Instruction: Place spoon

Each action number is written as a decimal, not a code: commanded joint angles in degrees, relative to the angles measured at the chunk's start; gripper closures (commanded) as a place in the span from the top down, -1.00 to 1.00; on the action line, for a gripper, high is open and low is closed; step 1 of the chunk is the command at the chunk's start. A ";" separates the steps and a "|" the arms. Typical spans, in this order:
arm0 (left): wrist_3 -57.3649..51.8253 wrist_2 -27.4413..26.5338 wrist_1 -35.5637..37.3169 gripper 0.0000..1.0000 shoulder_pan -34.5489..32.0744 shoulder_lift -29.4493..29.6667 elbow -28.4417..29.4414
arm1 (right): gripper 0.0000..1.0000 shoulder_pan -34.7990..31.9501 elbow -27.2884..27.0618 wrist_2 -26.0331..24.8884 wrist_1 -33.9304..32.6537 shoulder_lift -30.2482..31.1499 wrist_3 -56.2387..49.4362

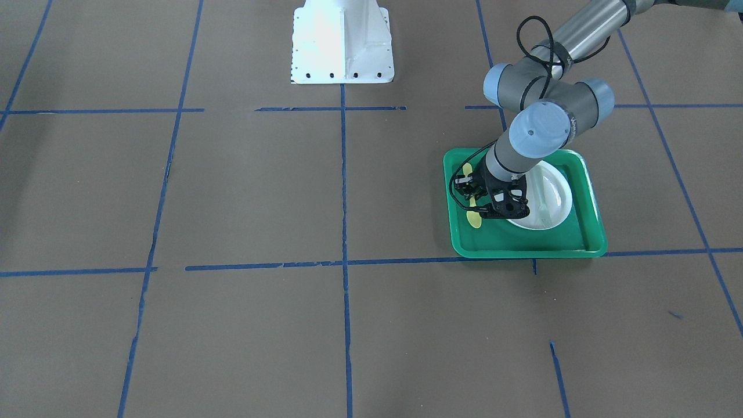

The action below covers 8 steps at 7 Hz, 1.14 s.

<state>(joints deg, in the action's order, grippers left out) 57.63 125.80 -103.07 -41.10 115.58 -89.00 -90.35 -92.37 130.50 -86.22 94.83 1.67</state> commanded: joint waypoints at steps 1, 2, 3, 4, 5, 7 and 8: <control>-0.06 -0.03 -0.56 0.44 -0.04 -0.09 -0.04 | 1.00 0.00 0.00 0.02 0.00 0.00 0.00; 0.02 -0.03 -0.47 0.43 -0.73 -0.09 -0.65 | 1.00 0.00 0.00 0.02 0.00 0.00 0.00; 0.20 -0.03 -0.47 0.43 -3.35 0.00 -2.48 | 1.00 0.00 0.00 0.02 0.00 0.00 0.00; 0.29 0.14 -0.29 0.41 -6.25 0.00 -4.93 | 1.00 0.00 0.00 0.02 0.00 0.00 0.00; 0.29 0.32 -0.03 0.41 -9.49 0.00 -7.31 | 1.00 0.00 0.00 0.02 0.00 0.00 0.00; -4.24 0.32 0.23 0.64 -17.84 -1.40 -8.74 | 1.00 0.00 0.00 -0.07 0.00 0.00 0.00; -11.94 0.41 0.50 0.77 -21.36 -5.15 -8.30 | 1.00 0.00 0.00 0.02 0.00 0.00 0.00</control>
<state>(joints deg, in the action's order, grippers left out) 52.49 126.14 -102.84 -58.18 113.46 -97.41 -90.35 -92.37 130.48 -86.22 94.83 1.67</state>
